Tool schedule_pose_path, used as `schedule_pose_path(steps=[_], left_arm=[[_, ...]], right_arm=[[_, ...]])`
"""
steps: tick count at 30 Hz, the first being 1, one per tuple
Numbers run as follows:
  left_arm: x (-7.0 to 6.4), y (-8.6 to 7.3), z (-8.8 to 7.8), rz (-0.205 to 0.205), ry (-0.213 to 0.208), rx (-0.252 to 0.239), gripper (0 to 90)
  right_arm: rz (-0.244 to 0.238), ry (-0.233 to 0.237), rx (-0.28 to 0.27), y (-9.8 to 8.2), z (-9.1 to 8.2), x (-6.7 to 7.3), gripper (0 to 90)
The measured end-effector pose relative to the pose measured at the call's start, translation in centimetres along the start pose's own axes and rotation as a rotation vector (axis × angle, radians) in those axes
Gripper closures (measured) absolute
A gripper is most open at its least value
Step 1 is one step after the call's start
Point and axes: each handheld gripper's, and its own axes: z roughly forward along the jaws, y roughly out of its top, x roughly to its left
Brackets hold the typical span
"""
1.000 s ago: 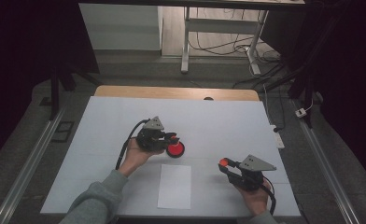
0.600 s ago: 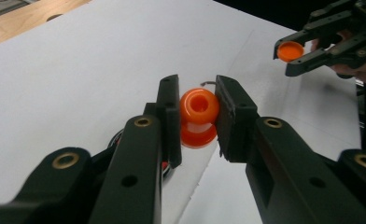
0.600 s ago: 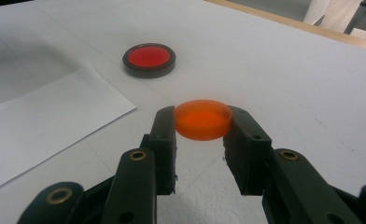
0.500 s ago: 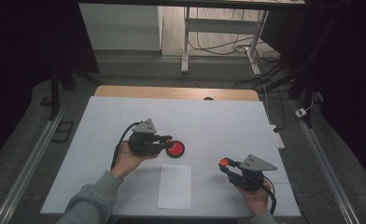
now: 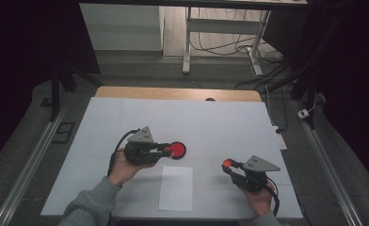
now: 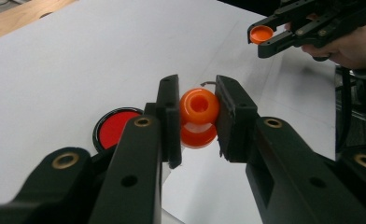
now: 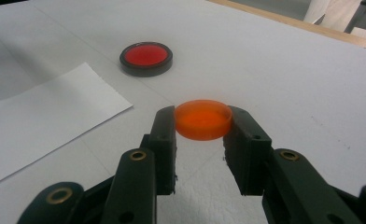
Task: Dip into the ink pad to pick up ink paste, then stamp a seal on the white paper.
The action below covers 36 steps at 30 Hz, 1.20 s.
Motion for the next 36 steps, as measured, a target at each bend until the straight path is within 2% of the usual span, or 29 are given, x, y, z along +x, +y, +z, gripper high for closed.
schedule_pose_path(steps=[17,30,36], left_arm=[[-0.4,-0.4,0.1,0.002,-0.013,0.011,72.6],[-1.2,-0.8,1.7,0.02,-0.054,0.06,72.5],[-1.3,-1.2,2.4,0.017,-0.059,0.083,72.5]], right_arm=[[-0.003,0.005,0.008,0.0,0.2,0.1,64.5],[-0.008,0.005,0.008,0.0,0.3,0.1,64.5],[-0.007,0.01,0.01,-0.1,0.4,0.1,64.5]])
